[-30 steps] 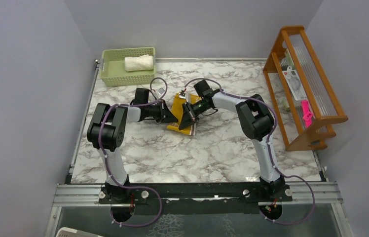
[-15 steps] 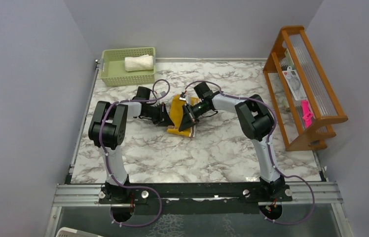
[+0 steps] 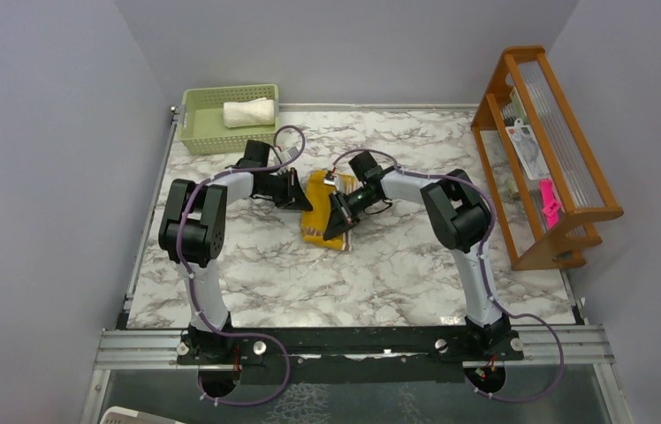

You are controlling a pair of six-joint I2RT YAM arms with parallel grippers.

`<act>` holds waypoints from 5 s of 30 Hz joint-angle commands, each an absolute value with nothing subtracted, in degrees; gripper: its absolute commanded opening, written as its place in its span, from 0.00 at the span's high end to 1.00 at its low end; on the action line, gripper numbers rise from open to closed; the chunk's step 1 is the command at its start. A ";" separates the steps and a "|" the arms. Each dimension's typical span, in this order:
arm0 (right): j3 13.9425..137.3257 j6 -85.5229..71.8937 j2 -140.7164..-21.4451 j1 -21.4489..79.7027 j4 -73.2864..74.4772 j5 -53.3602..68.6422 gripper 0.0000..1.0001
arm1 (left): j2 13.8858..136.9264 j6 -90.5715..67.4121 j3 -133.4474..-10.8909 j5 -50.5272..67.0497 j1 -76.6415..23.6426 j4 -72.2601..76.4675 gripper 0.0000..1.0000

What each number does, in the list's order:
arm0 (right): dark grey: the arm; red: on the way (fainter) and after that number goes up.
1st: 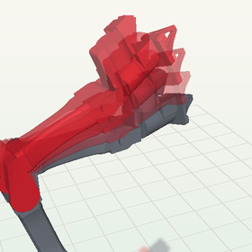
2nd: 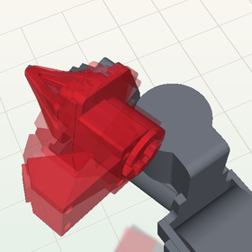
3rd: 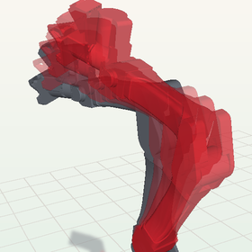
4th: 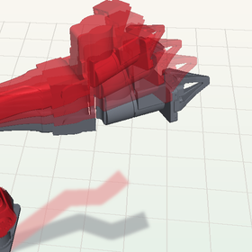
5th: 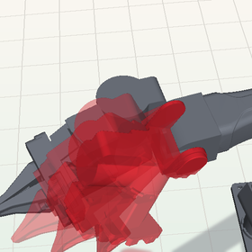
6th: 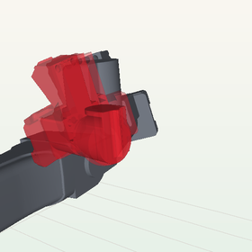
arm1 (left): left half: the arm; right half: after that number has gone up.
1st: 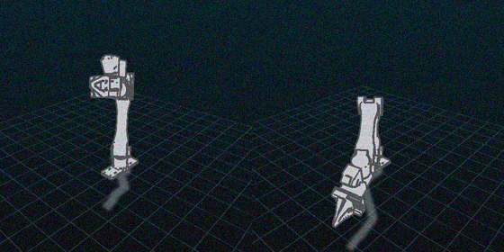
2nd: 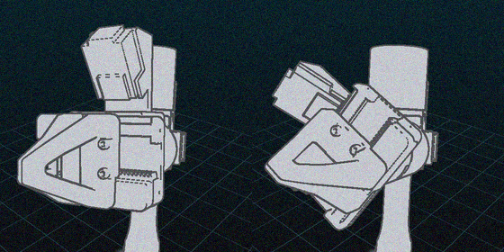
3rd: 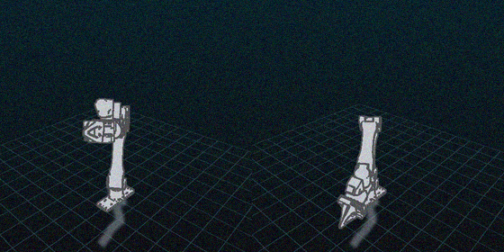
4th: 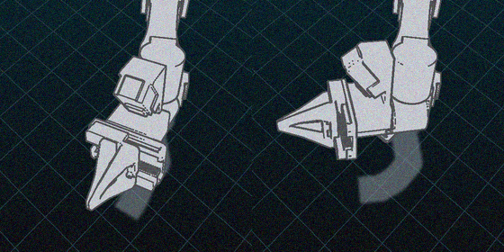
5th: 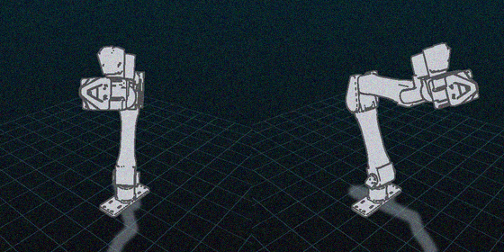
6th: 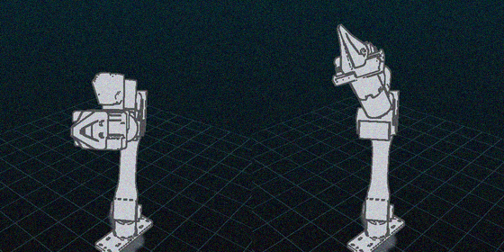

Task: Roll the towels
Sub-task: Roll the towel at the center of the board.

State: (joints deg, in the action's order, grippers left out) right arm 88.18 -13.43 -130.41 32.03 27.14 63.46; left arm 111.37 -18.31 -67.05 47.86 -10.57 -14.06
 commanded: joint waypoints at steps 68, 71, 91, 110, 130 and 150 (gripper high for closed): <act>39.09 20.94 -86.50 40.39 -21.52 27.11 0.51 | 90.28 -33.48 -47.23 29.28 -11.32 -10.75 1.00; 38.69 31.03 -87.32 41.37 -17.65 29.08 0.51 | 89.64 -32.35 -46.64 30.66 -8.95 -11.39 1.00; 45.09 46.52 -97.77 47.18 -2.76 18.89 0.65 | 88.33 -30.50 -45.78 34.70 -4.62 -11.77 1.00; 58.76 17.98 -98.44 46.20 8.49 28.54 0.99 | 83.73 -24.65 -50.99 42.86 -3.31 -12.74 1.00; 94.38 -6.55 -130.00 39.31 35.08 55.11 0.99 | 78.90 -26.58 -45.91 55.53 -3.30 -4.66 1.00; 92.84 -12.00 -133.87 33.92 32.27 60.24 0.99 | 88.37 -35.99 -49.34 52.47 -5.61 6.41 1.00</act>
